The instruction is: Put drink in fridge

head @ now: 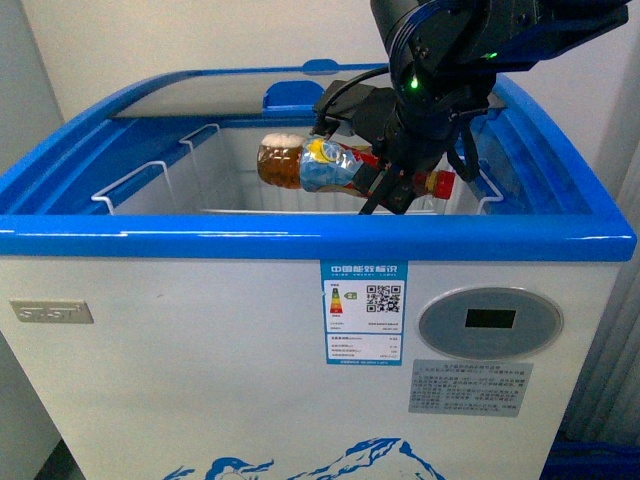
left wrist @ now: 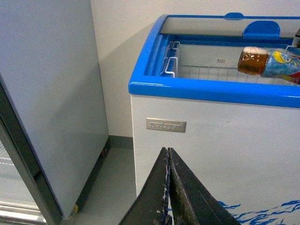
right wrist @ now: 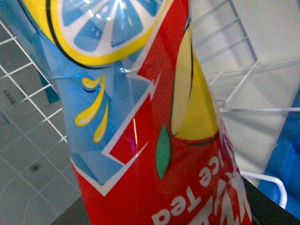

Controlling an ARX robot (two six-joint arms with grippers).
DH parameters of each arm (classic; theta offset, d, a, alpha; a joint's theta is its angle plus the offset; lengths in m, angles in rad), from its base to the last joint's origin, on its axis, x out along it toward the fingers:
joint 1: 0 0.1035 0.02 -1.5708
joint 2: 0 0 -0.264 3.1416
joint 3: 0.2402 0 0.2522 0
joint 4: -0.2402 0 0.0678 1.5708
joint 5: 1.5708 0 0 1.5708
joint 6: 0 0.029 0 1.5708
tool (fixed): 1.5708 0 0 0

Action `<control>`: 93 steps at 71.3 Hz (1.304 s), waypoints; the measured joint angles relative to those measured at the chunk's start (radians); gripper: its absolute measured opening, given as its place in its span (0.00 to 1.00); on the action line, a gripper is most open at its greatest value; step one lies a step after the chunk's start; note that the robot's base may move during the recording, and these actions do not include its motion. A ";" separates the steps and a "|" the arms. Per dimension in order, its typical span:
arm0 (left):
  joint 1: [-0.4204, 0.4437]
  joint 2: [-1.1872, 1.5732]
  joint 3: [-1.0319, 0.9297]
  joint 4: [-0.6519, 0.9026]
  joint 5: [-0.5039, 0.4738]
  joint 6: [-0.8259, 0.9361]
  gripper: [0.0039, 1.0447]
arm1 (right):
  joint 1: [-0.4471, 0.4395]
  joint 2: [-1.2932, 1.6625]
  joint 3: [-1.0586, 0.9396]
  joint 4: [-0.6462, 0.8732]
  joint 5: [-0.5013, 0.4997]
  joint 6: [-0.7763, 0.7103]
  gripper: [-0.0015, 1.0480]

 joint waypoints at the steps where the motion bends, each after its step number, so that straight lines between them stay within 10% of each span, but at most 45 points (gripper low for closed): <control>1: 0.000 0.000 0.000 0.000 0.000 0.000 0.02 | 0.001 0.003 -0.007 0.010 0.005 0.000 0.43; 16: 0.000 0.000 0.000 0.000 0.000 0.000 0.02 | 0.013 0.033 -0.030 0.048 0.034 0.001 0.45; 36: 0.000 0.000 0.000 0.000 0.000 0.000 0.02 | 0.010 0.016 -0.019 0.039 0.008 0.001 0.94; 69: 0.000 0.000 0.000 0.000 0.000 0.000 0.02 | -0.048 -0.401 -0.184 -0.038 -0.380 0.401 0.93; 93: 0.000 0.000 0.000 0.000 0.000 0.000 0.02 | -0.144 -0.916 -0.699 0.048 -0.158 0.708 0.93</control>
